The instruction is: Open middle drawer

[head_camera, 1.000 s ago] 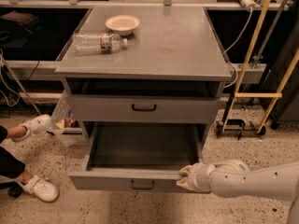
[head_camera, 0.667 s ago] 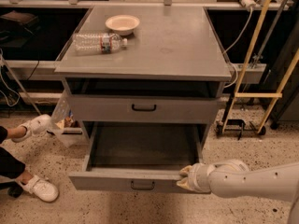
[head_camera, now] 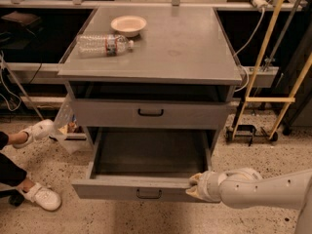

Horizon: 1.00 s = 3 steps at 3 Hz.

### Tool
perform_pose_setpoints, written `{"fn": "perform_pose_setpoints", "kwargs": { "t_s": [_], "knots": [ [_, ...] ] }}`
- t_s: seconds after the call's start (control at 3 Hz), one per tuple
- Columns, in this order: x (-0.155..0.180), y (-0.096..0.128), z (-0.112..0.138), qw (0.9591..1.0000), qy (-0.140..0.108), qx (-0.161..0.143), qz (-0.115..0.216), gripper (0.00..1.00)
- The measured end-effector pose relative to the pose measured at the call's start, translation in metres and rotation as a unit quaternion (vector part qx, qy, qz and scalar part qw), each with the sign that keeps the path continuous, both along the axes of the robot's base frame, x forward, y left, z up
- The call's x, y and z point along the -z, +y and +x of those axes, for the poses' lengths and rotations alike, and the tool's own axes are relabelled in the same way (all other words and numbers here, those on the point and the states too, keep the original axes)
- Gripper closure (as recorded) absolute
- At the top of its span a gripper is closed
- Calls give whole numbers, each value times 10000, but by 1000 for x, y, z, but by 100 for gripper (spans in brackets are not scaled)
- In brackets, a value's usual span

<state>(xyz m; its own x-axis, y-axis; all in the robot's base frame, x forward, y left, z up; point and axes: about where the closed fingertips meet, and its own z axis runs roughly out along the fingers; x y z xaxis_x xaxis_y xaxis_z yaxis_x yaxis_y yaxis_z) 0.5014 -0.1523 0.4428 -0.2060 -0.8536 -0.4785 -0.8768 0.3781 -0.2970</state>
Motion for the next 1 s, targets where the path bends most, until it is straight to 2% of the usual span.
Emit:
{"fn": "perform_pose_setpoints", "kwargs": {
  "t_s": [1.0],
  "knots": [
    [-9, -7, -14, 9999, -117, 48, 28, 100]
  ]
}}
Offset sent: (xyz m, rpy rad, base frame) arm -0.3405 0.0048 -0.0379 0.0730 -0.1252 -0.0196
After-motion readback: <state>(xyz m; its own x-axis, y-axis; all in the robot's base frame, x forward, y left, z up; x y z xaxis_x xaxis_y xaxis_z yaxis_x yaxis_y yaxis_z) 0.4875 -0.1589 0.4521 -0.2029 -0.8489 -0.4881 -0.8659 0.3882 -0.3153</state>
